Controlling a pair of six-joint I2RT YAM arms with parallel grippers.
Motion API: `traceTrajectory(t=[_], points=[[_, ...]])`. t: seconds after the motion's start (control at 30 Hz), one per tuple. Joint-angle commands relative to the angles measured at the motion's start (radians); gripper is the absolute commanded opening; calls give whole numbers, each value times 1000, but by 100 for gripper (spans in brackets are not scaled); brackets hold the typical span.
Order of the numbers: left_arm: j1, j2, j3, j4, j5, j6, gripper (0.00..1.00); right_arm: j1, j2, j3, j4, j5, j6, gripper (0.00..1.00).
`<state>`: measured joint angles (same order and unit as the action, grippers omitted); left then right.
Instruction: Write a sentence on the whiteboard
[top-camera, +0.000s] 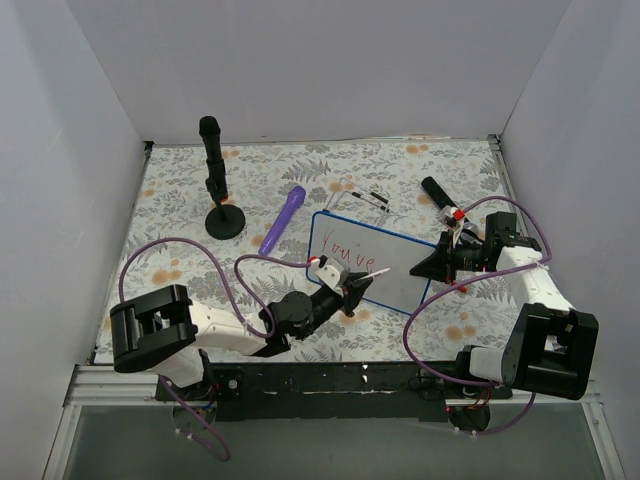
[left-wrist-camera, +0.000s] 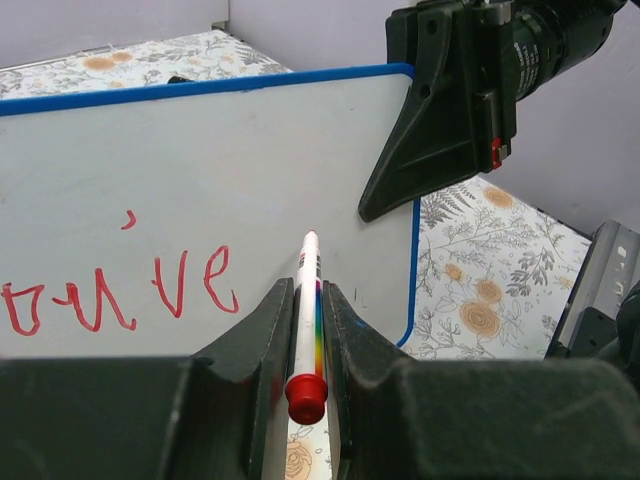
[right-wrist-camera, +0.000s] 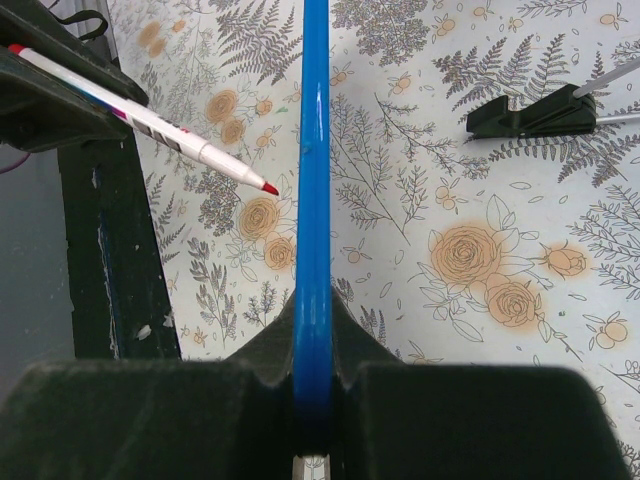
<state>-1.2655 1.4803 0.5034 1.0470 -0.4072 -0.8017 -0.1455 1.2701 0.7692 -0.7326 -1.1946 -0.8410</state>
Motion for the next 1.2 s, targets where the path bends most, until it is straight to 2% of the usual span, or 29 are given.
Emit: traceTrajectory(t=[0.0, 1.17], points=[[8, 8, 20, -16, 19, -8, 0, 1, -17, 4, 1, -62, -13, 1], [81, 6, 34, -59, 44, 6, 0, 1, -21, 4, -7, -62, -21, 1]])
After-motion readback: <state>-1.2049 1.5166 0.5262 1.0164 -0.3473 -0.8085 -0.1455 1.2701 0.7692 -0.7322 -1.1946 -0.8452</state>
